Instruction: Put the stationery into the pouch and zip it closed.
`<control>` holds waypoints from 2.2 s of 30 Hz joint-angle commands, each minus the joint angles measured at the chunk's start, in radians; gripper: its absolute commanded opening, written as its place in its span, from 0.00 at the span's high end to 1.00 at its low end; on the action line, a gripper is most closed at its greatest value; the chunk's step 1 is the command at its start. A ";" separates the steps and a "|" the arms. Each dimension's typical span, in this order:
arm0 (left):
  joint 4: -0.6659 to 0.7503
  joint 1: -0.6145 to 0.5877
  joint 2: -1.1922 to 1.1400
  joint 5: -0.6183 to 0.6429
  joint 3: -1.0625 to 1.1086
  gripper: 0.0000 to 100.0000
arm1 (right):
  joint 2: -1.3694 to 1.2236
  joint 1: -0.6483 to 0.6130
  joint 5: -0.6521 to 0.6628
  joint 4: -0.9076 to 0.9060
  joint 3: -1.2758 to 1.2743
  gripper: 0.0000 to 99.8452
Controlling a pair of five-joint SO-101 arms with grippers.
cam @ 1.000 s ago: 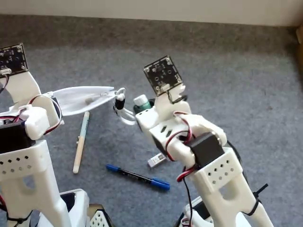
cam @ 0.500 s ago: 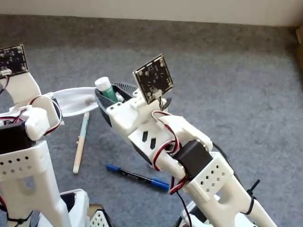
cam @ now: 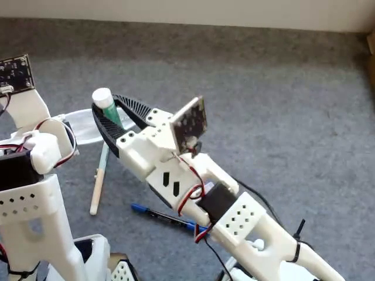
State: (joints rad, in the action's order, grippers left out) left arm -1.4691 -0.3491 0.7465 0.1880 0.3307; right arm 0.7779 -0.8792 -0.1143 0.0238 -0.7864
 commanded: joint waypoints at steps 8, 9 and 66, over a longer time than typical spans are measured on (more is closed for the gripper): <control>0.003 0.013 0.008 0.005 -0.001 0.99 | -0.012 -0.010 -0.005 0.513 -0.119 0.99; 0.003 0.013 0.008 0.005 -0.001 0.99 | -0.042 -0.010 -0.005 0.535 -0.114 0.99; 0.008 0.012 0.008 0.003 0.018 0.99 | -0.426 0.027 0.143 0.753 -0.255 0.84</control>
State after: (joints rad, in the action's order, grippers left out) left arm -1.4691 -0.3429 0.7587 0.1880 0.3598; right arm 0.3253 -0.8945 0.0222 0.8600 -1.0533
